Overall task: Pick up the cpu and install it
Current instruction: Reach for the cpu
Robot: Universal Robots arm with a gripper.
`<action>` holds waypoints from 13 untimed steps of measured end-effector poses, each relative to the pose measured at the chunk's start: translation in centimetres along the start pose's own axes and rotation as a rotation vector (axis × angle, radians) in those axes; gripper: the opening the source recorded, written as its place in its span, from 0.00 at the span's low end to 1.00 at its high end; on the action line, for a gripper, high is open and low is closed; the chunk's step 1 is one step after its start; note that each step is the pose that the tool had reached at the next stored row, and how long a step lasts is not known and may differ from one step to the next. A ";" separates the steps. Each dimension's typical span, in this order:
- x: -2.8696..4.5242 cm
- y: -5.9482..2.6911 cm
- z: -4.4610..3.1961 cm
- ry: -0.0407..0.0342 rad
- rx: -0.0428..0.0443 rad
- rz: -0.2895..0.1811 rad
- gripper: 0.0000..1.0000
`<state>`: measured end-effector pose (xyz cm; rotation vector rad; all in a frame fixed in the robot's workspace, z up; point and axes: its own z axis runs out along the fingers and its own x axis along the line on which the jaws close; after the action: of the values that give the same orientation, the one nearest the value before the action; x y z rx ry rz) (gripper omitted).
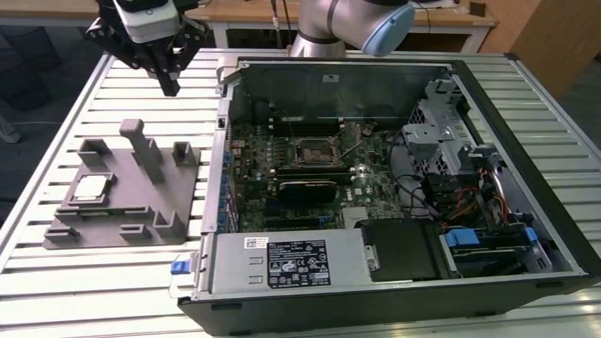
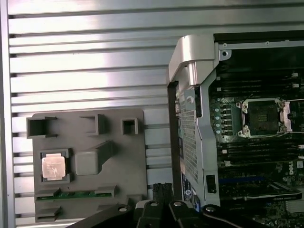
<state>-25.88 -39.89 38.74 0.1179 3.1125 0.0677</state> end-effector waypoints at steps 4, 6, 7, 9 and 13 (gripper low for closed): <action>0.46 -0.04 0.02 0.0000 0.0000 0.000 0.11; 0.72 -0.06 0.03 0.0000 0.0000 0.000 0.11; 0.84 -0.06 0.03 0.0000 0.0000 0.000 0.11; 1.08 -0.08 0.04 0.0000 0.0001 0.000 0.11; 1.52 -0.12 0.05 0.0001 0.0001 0.000 0.11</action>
<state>-27.40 -39.89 38.65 0.1180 3.1125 0.0676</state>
